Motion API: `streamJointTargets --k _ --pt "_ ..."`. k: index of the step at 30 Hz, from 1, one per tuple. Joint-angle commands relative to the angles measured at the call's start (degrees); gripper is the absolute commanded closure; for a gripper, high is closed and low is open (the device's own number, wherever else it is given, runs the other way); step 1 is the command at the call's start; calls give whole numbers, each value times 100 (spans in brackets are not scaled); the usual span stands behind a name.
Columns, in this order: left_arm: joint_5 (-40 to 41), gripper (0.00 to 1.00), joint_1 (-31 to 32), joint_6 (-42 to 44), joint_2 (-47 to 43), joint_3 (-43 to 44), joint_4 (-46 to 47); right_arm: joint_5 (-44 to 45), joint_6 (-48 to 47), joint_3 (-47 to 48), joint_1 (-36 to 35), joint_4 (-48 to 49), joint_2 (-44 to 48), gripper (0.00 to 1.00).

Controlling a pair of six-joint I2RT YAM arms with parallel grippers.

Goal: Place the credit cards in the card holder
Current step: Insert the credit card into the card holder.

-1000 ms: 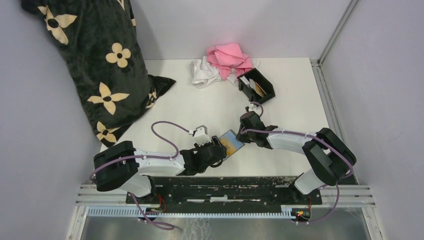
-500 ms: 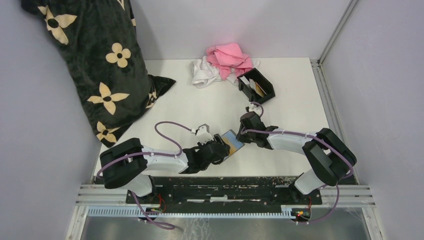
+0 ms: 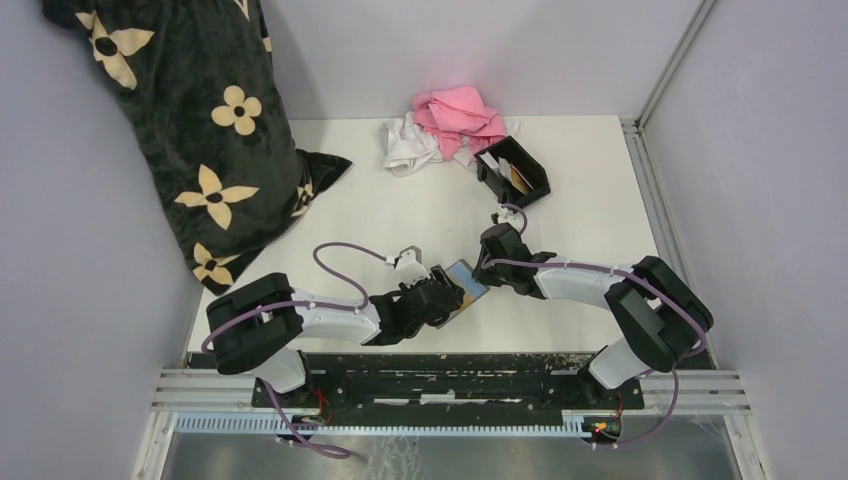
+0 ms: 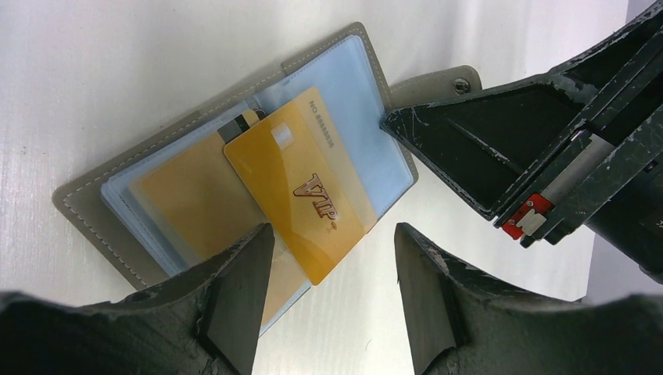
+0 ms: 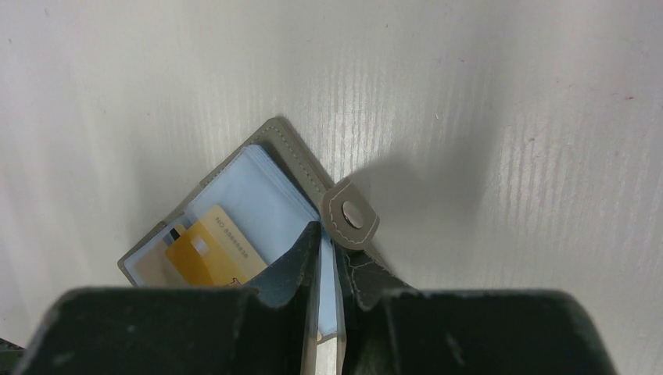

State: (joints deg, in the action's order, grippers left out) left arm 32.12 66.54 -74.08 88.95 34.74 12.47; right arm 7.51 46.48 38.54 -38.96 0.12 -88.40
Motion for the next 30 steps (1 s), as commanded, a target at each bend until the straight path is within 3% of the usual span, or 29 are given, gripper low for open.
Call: streamJointTargets --k 1,30 --pt "-35 34 -43 -80 133 116 32 40 -49 -241 8 -342 -391 84" --pt "58 33 -71 80 320 419 159 27 -56 -249 11 -345 -435 84"
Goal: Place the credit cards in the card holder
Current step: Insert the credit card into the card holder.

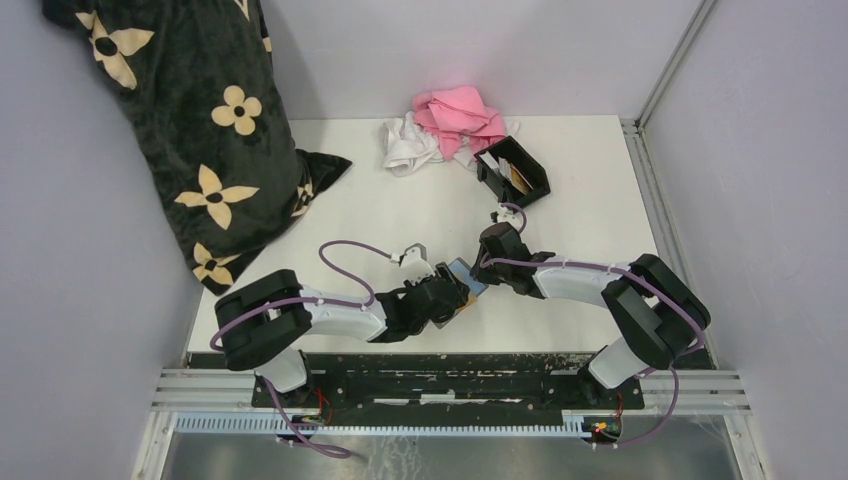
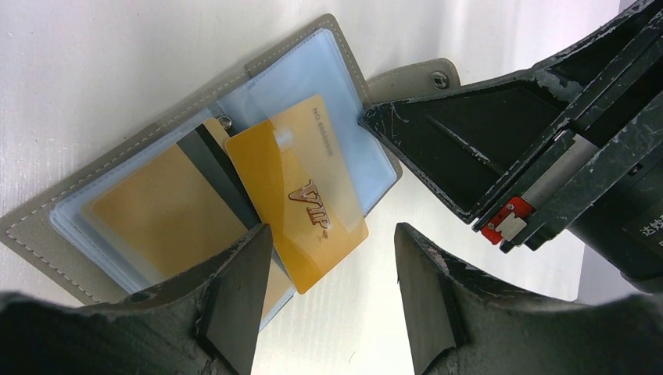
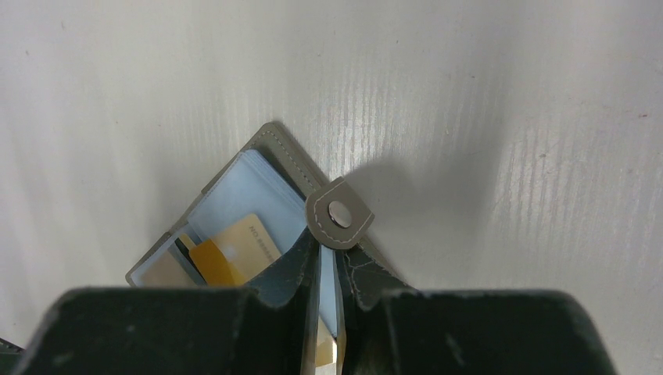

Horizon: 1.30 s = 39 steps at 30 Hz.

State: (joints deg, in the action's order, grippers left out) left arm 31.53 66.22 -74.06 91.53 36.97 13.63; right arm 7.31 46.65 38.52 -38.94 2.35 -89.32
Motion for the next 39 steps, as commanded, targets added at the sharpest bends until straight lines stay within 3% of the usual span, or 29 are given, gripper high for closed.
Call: streamJointTargets --k 1,19,25,39 --pt "117 34 -39 90 43 203 43 57 -81 -242 7 -585 -334 85" --pt "851 35 -19 252 -1166 -346 -748 280 -411 67 4 -1155 483 82" --pt "652 36 23 60 -1124 -738 -404 375 -463 94 -117 -1340 829 80" --pt "551 36 32 98 -906 -769 -291 784 -391 190 -668 -1672 1275 78"
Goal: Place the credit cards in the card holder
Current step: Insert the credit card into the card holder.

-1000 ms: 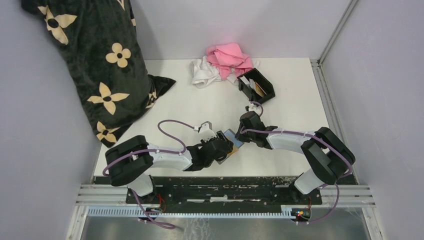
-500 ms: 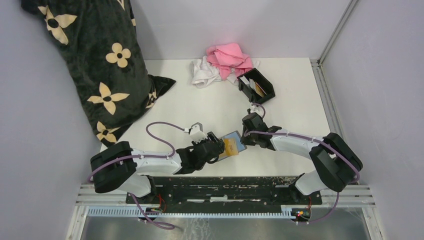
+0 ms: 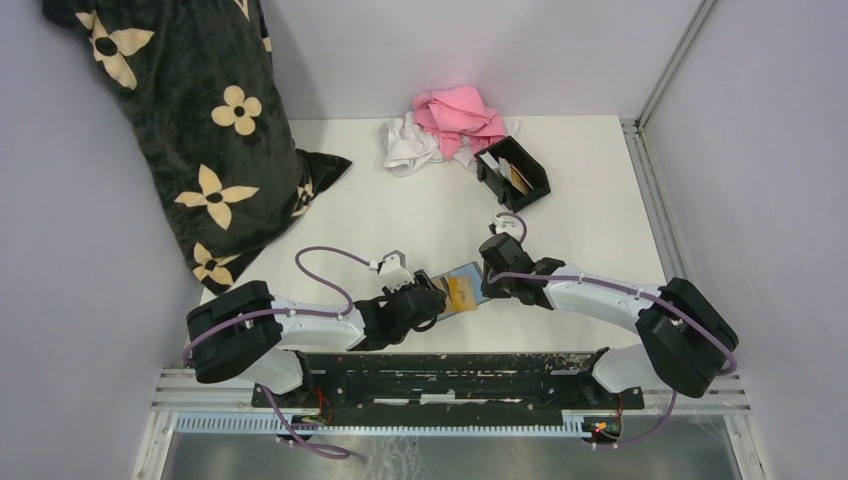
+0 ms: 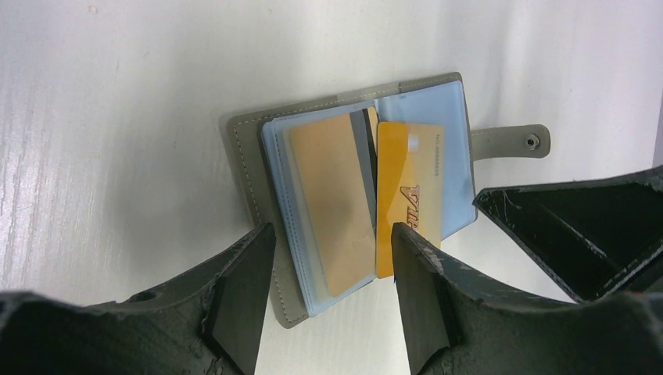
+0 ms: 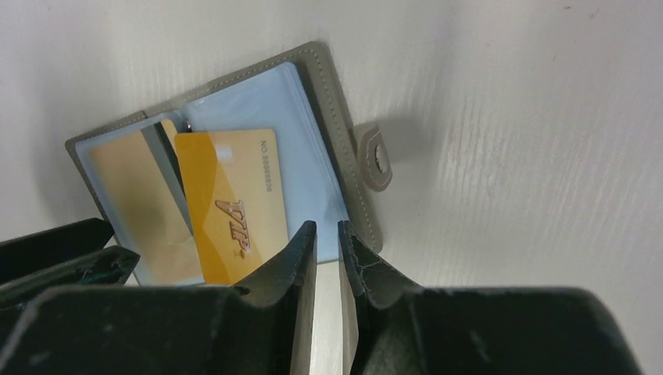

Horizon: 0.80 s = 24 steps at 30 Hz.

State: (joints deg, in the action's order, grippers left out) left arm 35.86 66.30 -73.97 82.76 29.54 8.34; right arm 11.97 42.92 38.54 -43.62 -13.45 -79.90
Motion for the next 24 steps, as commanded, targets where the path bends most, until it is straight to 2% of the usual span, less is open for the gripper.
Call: streamJointTargets --k 1,10,24 --pt "134 36 19 93 -46 -41 232 372 7 196 -259 -143 378 78" --pt "206 37 22 74 -48 -149 224 838 174 353 -861 -557 551 78" --pt "194 39 23 16 10 -303 255 1152 446 356 -1456 -522 169 79"
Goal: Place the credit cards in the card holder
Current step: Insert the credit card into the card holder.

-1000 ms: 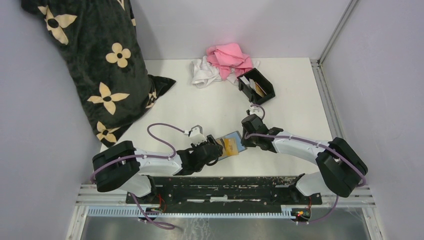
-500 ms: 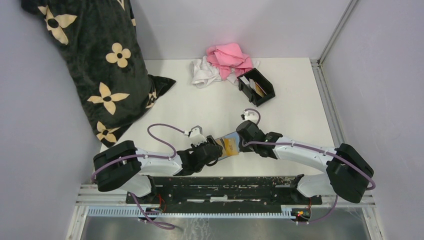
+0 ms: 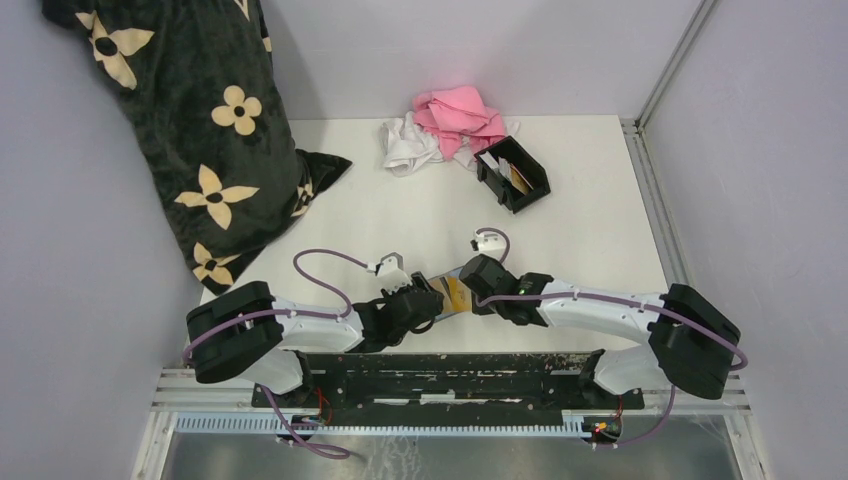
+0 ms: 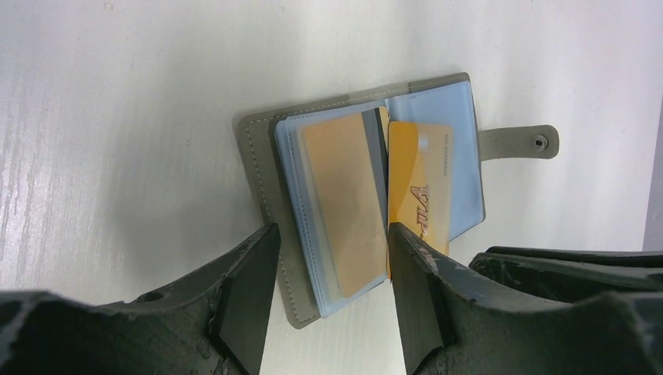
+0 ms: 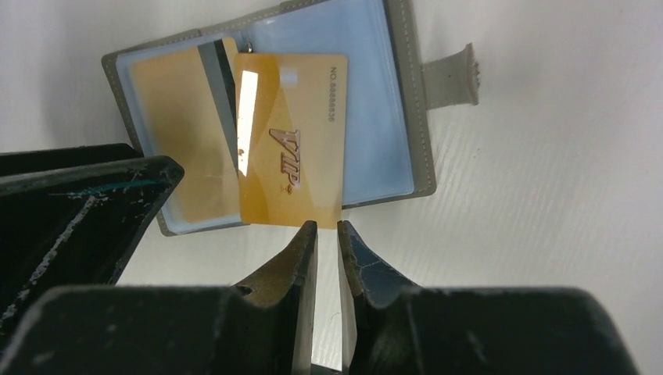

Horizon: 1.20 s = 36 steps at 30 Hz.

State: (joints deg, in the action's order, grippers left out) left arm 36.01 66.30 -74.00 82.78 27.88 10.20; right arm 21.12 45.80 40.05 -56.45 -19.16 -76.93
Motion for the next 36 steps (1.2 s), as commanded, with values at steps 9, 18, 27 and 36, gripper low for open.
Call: streamJointTargets --k 9,18,27,36 --pt "162 41 21 -5 42 -162 57 346 369 218 -552 179 -423 79" --pt "137 45 23 -4 175 -138 61 419 415 317 -732 157 -519 80" --pt "113 49 23 -8 295 -104 61 423 416 335 -756 215 -682 80" --pt "21 51 25 -36 491 -59 -27 532 368 399 -751 167 -775 80"
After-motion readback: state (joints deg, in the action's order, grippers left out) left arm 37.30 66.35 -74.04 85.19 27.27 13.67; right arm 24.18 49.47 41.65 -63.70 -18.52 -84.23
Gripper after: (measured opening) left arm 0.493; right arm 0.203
